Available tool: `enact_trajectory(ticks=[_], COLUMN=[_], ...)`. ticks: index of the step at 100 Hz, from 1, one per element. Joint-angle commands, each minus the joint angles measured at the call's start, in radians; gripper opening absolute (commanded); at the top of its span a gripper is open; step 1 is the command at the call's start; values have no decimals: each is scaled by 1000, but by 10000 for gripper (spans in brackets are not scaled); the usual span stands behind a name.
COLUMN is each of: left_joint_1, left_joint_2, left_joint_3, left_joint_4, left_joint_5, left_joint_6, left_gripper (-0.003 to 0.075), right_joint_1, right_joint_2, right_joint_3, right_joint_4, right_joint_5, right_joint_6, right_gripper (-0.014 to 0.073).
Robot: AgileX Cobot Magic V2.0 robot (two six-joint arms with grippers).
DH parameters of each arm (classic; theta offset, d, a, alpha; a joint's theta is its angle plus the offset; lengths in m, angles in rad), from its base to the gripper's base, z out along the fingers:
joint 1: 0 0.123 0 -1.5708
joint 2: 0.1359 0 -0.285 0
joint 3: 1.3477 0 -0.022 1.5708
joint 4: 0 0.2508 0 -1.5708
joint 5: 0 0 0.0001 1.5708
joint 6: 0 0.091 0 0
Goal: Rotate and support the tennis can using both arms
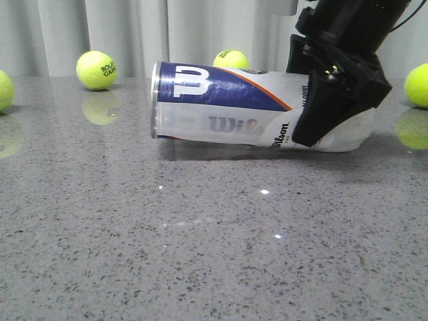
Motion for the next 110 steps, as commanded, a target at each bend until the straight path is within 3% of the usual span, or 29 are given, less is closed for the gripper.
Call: enact_trajectory(ticks=[1,68,78,97,99,110], left_joint_1=[1,1,1,1,1,1], left_joint_2=[-34,-34,-34,-34,-34,-34], left_joint_3=[45,45,45,45,45,45], left_joint_4=[0,0,0,0,0,0], left_joint_5=[-76,-76,-76,-76,-76,-76], left_joint_6=[-9,-9,-9,-9,-9,-9], left_gripper=[-18,-18,-18,-19,-18,-18], right_joint_1=[0,0,0,0,0,0], right_joint_2=[-34,-132,-172,-221,-227,-251], right_joint_3=[-32,-89,-89,-89,-89,-89], right_joint_4=[13,13,13,14,14,15], right_joint_5=[-32,38,39,62,71,115], right_joint_6=[-10,-9,21,185,207,359], right_gripper=[654,628,491,-51,-81,-60])
